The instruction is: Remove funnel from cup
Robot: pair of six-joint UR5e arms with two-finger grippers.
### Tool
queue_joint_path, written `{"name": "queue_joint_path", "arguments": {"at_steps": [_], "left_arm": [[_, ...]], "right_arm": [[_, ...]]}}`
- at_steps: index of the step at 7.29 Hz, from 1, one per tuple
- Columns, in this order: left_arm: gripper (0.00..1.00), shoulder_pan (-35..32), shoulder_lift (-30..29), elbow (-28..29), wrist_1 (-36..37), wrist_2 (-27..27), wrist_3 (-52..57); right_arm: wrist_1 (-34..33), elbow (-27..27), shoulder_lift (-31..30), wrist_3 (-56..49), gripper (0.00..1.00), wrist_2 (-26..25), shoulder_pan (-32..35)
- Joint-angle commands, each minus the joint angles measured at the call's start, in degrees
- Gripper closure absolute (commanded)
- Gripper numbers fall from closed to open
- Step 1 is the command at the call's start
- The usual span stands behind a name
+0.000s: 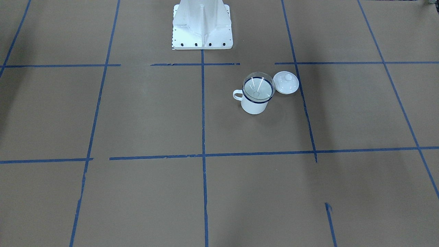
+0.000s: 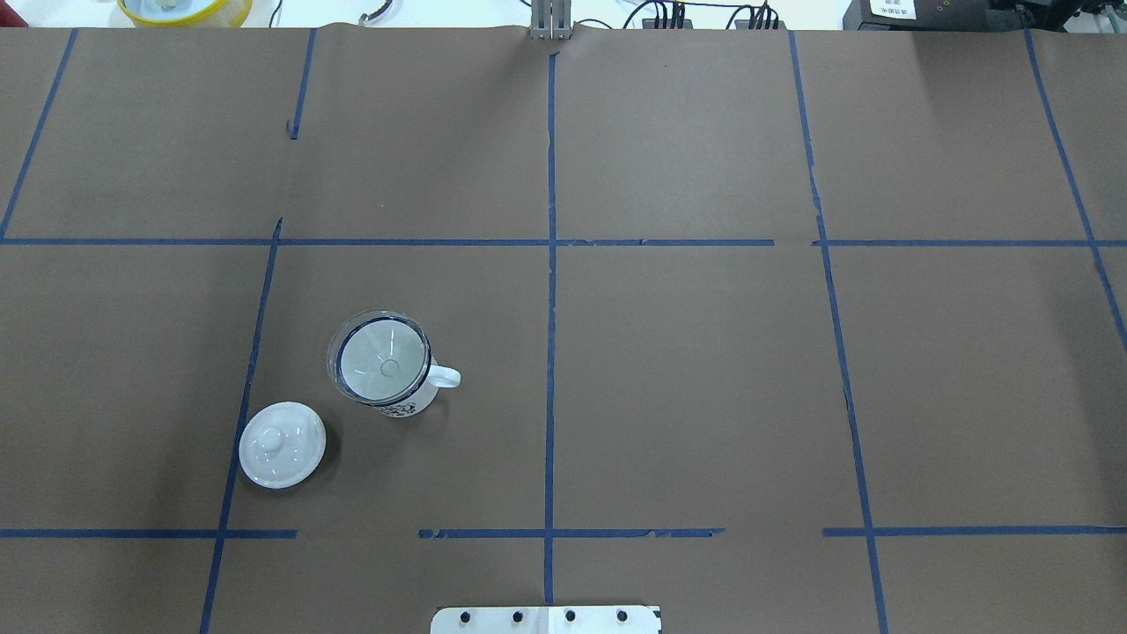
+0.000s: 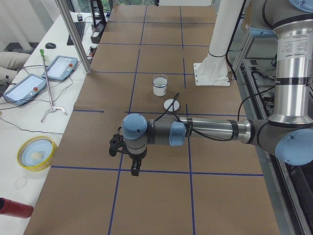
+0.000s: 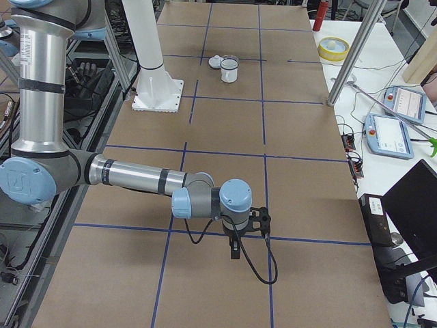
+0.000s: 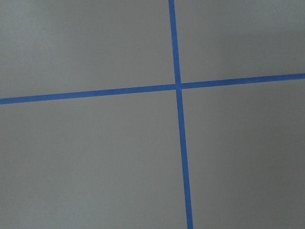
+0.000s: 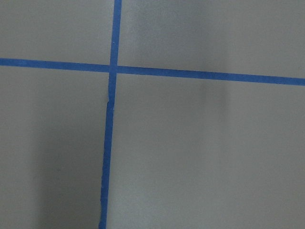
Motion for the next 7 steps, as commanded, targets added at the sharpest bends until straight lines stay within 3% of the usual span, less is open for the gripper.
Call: {"name": "queue_joint_path", "arguments": {"at_steps": [1, 5, 7], "left_arm": [[0.00, 0.14, -0.24, 0.49, 0.16, 0.01, -0.50], [0.00, 0.05, -0.07, -0.82, -0.62, 0.36, -0.42], [0.00, -0.12, 2.89, -1.08, -11.81, 1.15, -0.68]], "right_arm": [[0.00, 0.00, 0.00, 0.00, 0.00, -0.09, 0.00], [0.00, 0.00, 0.00, 0.00, 0.00, 0.00, 0.00], [0.00, 0.09, 0.00, 0.00, 0.00, 0.00, 0.00]]}}
